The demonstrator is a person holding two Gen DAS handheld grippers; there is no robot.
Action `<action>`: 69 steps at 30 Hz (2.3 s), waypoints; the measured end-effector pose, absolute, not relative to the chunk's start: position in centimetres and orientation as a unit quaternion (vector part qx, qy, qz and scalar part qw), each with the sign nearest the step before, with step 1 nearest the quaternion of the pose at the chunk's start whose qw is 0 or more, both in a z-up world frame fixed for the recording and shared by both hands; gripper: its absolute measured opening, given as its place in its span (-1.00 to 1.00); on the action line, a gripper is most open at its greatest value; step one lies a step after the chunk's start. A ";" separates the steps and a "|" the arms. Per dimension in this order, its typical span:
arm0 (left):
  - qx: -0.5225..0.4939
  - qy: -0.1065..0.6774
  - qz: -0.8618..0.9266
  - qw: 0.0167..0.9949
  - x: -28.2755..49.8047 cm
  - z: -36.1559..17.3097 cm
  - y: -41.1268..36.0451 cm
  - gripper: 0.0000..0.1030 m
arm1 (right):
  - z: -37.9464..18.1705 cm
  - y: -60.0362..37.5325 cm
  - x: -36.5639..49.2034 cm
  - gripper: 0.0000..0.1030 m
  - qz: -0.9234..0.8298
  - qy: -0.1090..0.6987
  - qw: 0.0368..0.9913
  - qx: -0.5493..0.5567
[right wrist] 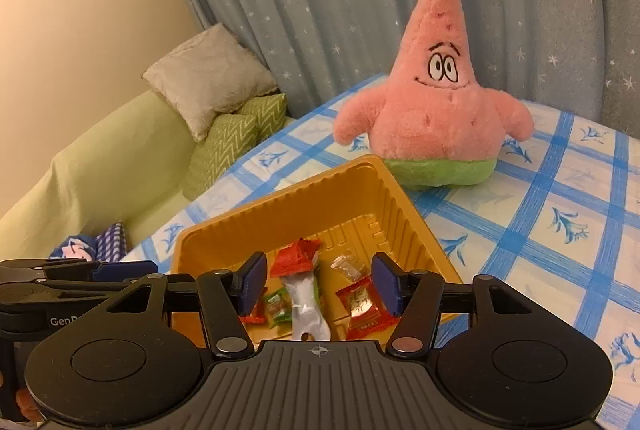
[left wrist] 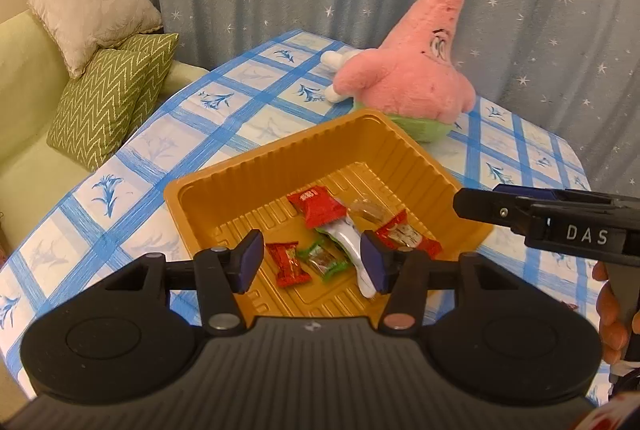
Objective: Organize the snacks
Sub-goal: 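Move both open tools from the tray back toward the remaining snacks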
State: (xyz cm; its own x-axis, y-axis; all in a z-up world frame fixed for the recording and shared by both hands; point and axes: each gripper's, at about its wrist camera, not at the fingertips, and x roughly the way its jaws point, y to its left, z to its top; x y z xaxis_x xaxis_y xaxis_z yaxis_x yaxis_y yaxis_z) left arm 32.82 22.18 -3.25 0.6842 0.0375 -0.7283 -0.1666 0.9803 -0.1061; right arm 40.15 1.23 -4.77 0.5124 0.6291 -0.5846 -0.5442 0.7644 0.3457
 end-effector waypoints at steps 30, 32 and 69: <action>-0.070 0.418 -0.002 0.906 23.2 -3.7 12.2 0.11 | -4.6 -10.7 28.2 0.48 0.281 0.380 0.878 0.076; -0.069 0.422 -0.006 0.904 22.7 -3.9 11.5 0.11 | -4.9 -11.7 27.6 0.48 0.274 0.384 0.878 0.080; 0.028 0.450 -0.085 0.888 21.6 -10.2 4.5 0.08 | -10.3 -19.7 23.8 0.48 0.160 0.446 0.875 0.098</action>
